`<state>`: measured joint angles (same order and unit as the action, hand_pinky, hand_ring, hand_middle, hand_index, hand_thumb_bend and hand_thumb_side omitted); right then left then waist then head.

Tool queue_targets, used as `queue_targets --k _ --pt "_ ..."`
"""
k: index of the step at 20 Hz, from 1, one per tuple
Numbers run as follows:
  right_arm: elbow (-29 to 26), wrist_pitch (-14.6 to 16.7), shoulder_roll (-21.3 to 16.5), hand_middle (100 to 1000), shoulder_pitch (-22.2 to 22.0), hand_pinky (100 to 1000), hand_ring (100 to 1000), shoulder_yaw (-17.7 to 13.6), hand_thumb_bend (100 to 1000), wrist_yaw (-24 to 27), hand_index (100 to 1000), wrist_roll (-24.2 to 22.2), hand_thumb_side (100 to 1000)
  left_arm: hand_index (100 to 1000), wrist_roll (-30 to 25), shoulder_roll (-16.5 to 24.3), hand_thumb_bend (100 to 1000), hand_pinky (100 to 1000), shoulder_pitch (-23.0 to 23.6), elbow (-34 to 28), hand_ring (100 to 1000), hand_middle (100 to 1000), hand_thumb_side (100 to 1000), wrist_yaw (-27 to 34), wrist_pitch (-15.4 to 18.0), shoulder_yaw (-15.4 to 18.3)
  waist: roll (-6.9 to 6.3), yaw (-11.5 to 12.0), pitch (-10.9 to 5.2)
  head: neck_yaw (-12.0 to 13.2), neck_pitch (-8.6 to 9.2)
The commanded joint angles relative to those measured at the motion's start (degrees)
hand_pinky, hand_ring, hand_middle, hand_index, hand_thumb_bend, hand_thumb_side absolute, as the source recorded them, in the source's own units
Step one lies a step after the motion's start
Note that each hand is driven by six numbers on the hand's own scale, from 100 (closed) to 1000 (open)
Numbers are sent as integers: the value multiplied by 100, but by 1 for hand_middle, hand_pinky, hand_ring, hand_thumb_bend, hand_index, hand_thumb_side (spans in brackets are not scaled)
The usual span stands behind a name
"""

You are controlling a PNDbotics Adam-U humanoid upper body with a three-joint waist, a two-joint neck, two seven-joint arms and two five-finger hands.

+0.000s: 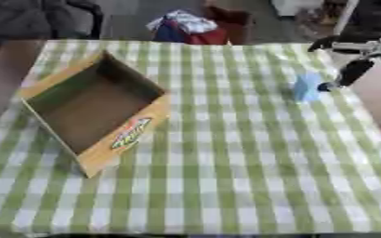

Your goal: Pick up objects on the table and place them in the box.

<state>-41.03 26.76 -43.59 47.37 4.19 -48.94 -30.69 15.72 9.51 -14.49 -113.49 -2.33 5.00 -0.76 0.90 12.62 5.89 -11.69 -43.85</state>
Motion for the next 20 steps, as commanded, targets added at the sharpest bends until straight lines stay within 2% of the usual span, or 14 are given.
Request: queue_targets --k 1,20 --pt "-4 38 -144 1000 103 921 1000 -76 470 -82 1000 41 292 726 17 53 100 653 -54 -111 549 648 662 -3 4 42 -13 -7 -63 -3 -27" --pt "155 -23 -47 999 77 916 1000 -107 416 -253 1000 122 309 725 10 40 100 653 -64 -111 548 649 662 27 -1 36 -109 61 84 -27 -27"
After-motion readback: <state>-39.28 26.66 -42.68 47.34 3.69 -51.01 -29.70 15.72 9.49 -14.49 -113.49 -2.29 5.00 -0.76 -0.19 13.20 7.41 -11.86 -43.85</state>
